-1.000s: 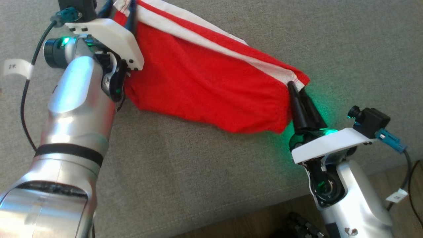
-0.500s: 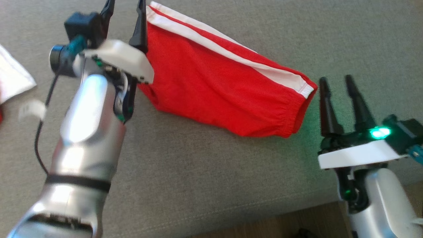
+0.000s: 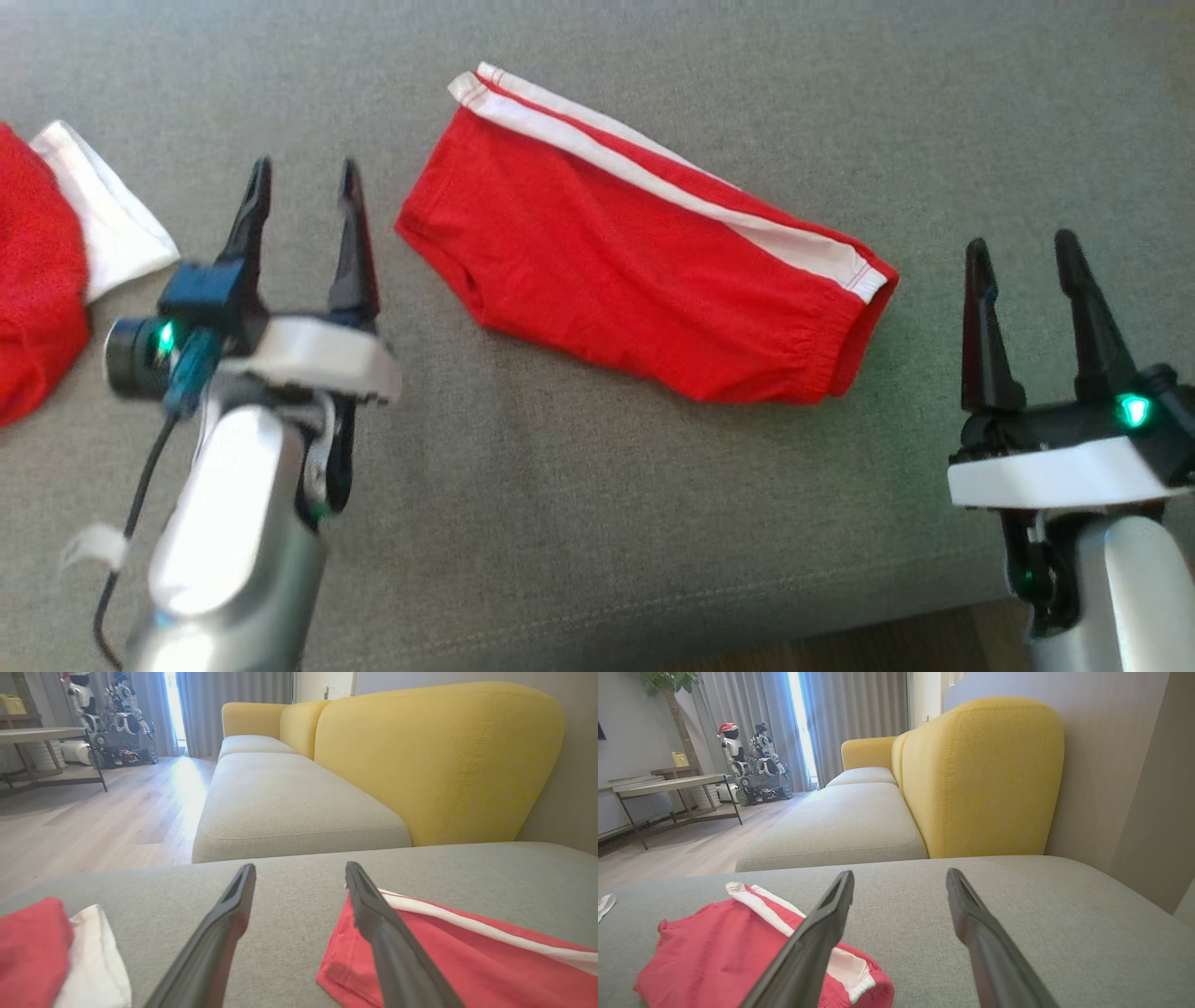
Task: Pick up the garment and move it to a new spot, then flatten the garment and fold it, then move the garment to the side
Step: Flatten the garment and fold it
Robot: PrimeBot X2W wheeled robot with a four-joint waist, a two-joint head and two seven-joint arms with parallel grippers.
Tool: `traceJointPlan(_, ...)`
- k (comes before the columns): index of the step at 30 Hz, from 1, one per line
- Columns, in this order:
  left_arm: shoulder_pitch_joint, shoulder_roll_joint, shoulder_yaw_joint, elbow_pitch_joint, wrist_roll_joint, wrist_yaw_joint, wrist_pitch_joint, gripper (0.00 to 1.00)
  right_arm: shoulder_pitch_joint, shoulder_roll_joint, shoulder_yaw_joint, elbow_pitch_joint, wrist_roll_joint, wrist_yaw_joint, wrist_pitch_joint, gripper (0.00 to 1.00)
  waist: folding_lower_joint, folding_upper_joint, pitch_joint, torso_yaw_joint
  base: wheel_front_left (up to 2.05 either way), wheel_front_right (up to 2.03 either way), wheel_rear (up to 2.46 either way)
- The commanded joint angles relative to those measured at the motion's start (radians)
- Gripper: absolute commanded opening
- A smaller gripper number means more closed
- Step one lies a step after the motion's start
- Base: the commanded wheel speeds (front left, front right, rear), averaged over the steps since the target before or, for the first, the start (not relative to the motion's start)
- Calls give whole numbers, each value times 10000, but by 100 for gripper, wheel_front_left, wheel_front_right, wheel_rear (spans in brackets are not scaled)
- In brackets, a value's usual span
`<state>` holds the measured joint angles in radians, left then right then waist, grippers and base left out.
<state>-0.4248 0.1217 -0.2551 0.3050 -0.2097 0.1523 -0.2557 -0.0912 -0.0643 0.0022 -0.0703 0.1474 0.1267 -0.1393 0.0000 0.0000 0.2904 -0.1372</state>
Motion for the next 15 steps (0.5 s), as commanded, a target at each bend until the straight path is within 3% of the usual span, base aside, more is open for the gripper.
traceJointPlan(1, 79, 329, 373, -564, 110, 136, -60, 100, 13, 36, 198, -408, -123, 40, 27, 100, 0, 0, -131, 2, 0, 0, 0)
traceJointPlan(15, 1211, 581, 240, -1325, 127, 414, 332, 100, 238, 89, 205, -393, -170, 40, 261, 100, 0, 0, -241, 145, 0, 0, 0)
